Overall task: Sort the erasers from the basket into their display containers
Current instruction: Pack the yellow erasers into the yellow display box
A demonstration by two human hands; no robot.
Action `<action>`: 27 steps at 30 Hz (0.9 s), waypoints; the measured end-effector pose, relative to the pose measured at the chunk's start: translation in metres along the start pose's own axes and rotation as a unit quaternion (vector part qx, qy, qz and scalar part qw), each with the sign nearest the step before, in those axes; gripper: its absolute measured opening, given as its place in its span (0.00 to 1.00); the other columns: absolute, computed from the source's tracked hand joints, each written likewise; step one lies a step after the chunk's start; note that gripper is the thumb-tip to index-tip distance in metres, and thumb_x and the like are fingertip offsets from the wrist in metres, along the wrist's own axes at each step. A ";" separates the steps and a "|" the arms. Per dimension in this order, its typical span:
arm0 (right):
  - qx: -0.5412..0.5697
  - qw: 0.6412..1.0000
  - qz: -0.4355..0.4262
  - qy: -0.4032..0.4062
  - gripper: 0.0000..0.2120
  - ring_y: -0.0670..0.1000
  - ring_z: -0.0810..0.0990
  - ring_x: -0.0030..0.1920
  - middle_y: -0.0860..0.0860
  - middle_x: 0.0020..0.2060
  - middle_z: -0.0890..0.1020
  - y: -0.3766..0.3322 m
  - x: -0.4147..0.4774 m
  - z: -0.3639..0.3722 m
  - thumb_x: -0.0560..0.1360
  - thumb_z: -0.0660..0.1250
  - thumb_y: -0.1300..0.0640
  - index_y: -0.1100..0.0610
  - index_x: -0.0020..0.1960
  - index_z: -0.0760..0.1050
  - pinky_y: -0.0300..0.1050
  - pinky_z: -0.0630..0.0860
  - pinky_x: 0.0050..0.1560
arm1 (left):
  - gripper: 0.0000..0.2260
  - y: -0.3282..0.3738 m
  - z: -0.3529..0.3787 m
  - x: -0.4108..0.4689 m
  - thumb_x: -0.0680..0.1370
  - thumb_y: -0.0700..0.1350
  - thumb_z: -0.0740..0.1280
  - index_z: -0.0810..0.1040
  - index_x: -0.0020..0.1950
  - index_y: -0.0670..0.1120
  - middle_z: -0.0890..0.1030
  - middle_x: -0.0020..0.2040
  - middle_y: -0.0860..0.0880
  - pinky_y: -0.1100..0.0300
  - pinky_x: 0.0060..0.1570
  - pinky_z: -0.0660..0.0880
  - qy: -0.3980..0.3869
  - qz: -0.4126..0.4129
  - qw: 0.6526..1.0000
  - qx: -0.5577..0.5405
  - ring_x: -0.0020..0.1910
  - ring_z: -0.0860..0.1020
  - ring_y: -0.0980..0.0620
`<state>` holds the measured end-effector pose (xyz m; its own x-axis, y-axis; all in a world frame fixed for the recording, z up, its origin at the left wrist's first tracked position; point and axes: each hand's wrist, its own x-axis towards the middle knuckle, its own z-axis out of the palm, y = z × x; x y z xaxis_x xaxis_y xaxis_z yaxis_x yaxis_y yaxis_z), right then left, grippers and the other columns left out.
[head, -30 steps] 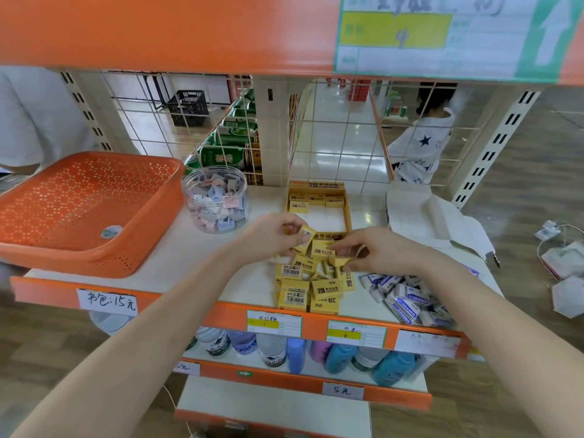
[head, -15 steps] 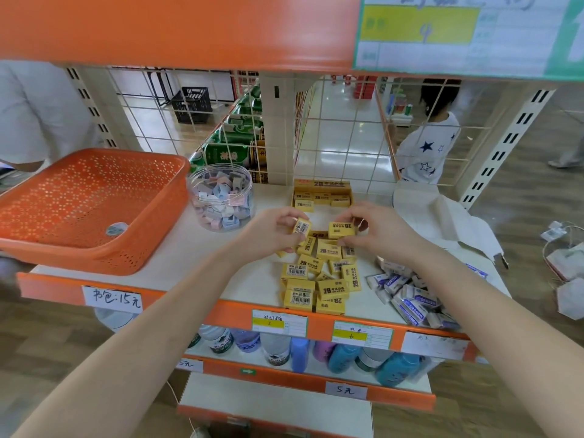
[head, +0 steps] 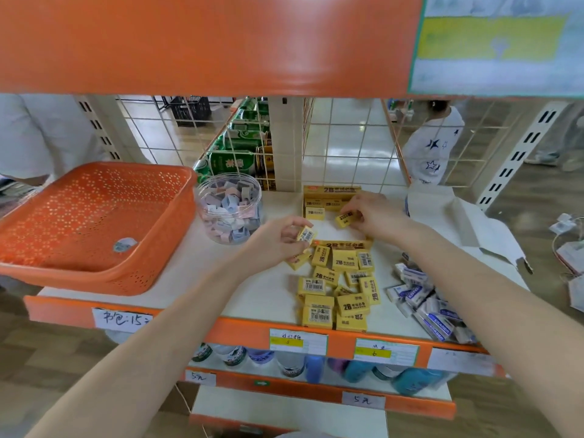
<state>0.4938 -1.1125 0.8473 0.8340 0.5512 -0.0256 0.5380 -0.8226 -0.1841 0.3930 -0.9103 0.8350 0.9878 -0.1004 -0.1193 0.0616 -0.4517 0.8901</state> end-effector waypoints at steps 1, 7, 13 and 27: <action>-0.014 1.000 0.003 -0.014 0.18 0.53 0.73 0.58 0.52 0.61 0.74 -0.003 0.003 0.003 0.75 0.66 0.59 0.49 0.64 0.74 0.45 0.71 0.57 | 0.15 -0.002 -0.001 0.002 0.76 0.39 0.68 0.73 0.60 0.52 0.82 0.54 0.49 0.64 0.38 0.79 -0.002 0.000 1.000 0.002 0.45 0.83 0.55; 0.026 0.997 0.020 -0.075 0.23 0.51 0.76 0.55 0.50 0.58 0.78 -0.007 0.010 -0.010 0.74 0.66 0.54 0.50 0.68 0.69 0.39 0.68 0.44 | 0.15 -0.005 -0.010 0.011 0.77 0.38 0.67 0.73 0.61 0.52 0.82 0.51 0.53 0.65 0.37 0.79 -0.019 -0.004 1.000 0.008 0.43 0.82 0.60; -0.024 0.997 0.066 -0.038 0.25 0.48 0.74 0.43 0.50 0.49 0.81 -0.016 0.021 0.010 0.69 0.67 0.34 0.54 0.54 0.77 0.43 0.70 0.43 | 0.17 -0.008 -0.010 0.019 0.76 0.38 0.68 0.73 0.64 0.49 0.82 0.53 0.51 0.69 0.33 0.74 -0.019 -0.012 1.000 -0.003 0.43 0.80 0.60; 0.014 0.997 0.060 -0.037 0.17 0.48 0.74 0.45 0.49 0.47 0.81 -0.006 0.027 0.007 0.70 0.71 0.45 0.55 0.53 0.80 0.40 0.71 0.44 | 0.15 -0.012 -0.018 0.013 0.77 0.39 0.67 0.74 0.63 0.50 0.83 0.50 0.52 0.68 0.36 0.75 0.000 -0.008 1.000 -0.002 0.41 0.80 0.62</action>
<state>0.5129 -1.0917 0.8403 0.8807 0.4581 -0.1207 0.4300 -0.8799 -0.2022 0.4073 -0.8898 0.8303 0.9867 -0.0927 -0.1336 0.0783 -0.4495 0.8898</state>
